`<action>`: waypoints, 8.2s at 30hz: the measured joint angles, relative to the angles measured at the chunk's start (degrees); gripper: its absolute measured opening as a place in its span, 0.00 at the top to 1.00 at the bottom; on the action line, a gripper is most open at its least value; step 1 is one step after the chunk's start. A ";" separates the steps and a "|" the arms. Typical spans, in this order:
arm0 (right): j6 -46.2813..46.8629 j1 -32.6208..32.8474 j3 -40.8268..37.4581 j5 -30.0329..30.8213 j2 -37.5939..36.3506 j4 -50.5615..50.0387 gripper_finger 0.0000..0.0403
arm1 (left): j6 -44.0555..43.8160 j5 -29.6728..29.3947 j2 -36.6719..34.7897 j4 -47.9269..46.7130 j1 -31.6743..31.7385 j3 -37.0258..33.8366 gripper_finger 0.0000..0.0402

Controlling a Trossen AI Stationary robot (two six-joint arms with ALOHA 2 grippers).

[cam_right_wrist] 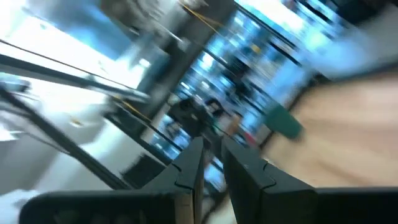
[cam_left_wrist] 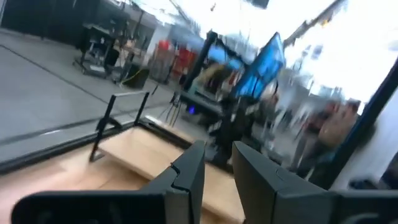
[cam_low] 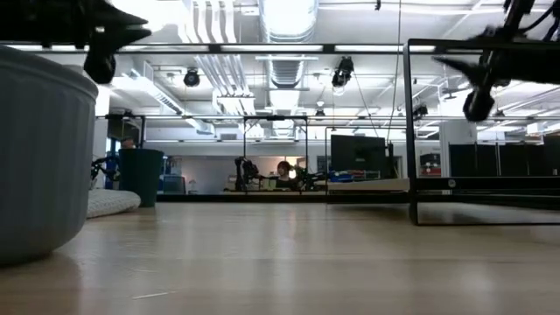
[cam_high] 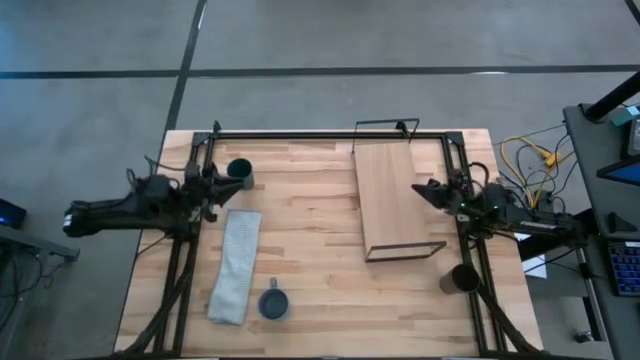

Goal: Stack small to large cups/mugs on shelf
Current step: Put the gray mug on the shelf

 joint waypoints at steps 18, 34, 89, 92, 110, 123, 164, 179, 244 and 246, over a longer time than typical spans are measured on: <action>-24.17 0.00 35.21 0.40 24.04 -19.82 0.87 | 7.82 13.63 34.09 -47.79 -0.02 51.58 0.83; -36.84 0.37 69.71 -1.42 48.49 -61.12 0.87 | -2.89 21.19 43.34 -60.80 -0.35 56.95 0.83; -42.34 0.37 72.94 -1.56 54.16 -63.80 0.87 | -31.46 26.94 71.01 -57.59 -24.74 55.54 0.83; -42.34 0.37 72.94 -1.56 54.16 -63.80 0.87 | -35.18 25.34 71.67 -56.08 -26.08 55.50 0.83; -42.57 0.35 72.94 -1.12 54.16 -63.94 0.87 | -41.65 21.88 78.19 -55.29 -31.61 55.50 0.83; -42.56 0.35 72.94 -1.13 54.16 -63.94 0.87 | -41.46 17.79 78.50 -55.81 -31.68 55.25 0.83; -42.55 0.35 72.94 -1.13 54.16 -63.91 0.87 | -39.51 20.73 78.39 -54.11 -32.74 55.68 0.83; -42.62 0.35 72.93 -1.13 54.16 -63.94 0.87 | -39.90 20.69 80.62 -50.33 -34.97 55.50 0.83; -42.73 0.35 72.91 -1.08 54.16 -63.94 0.87 | -18.82 17.67 76.14 -57.19 -23.85 53.73 1.00; -42.54 0.34 72.91 -1.09 54.17 -63.94 0.87 | -15.36 16.78 74.50 -56.86 -21.25 53.92 1.00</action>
